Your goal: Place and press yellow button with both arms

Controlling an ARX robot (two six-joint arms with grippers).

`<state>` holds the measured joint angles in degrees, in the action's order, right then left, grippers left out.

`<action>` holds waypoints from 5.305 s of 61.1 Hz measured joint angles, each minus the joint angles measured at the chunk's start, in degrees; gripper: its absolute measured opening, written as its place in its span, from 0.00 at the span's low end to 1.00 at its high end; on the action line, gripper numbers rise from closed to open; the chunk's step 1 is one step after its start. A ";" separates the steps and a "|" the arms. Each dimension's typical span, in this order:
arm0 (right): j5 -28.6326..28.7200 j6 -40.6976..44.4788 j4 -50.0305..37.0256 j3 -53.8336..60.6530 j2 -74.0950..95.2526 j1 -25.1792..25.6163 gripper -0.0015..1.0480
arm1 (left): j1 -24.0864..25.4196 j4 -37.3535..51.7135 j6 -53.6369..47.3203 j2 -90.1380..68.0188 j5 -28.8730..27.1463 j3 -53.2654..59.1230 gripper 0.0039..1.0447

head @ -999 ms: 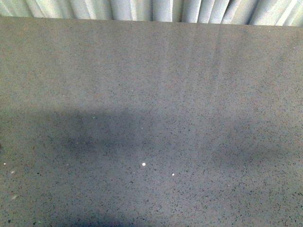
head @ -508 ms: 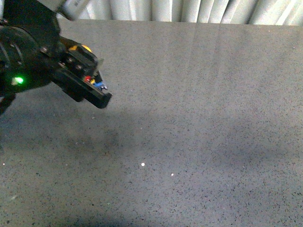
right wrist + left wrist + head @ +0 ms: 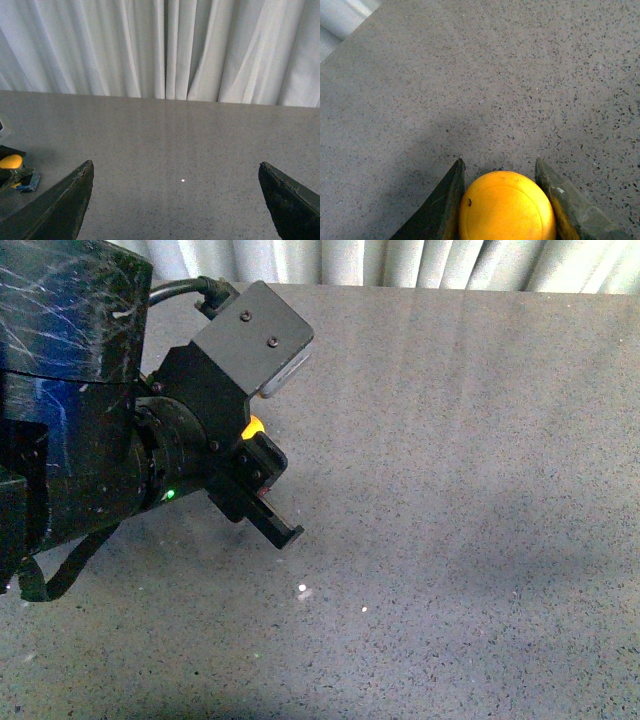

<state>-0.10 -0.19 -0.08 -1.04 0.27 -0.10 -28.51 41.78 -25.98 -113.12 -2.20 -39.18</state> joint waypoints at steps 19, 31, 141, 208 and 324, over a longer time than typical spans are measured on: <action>0.02 -0.02 0.00 0.00 0.00 0.00 0.91 | -1.01 0.50 -1.90 -1.62 -0.98 -0.98 0.38; 0.02 -0.02 0.00 0.00 0.00 0.00 0.91 | -1.03 -0.07 -1.55 -2.16 -0.44 -0.96 0.69; -3.80 7.02 0.87 -38.95 74.90 -13.66 0.91 | 28.46 -13.07 25.81 83.91 2.19 38.47 0.01; 0.42 -5.31 11.39 -74.14 113.87 -30.36 0.01 | 28.46 -41.44 25.83 112.06 2.14 38.47 0.01; -7.96 -7.63 -10.71 -59.82 90.53 -22.75 0.22 | 28.50 -41.79 25.83 112.17 2.16 38.47 0.01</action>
<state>-8.05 -7.81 -10.79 -60.86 90.80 -22.85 -0.01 -0.01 -0.14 -0.95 -0.03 -0.71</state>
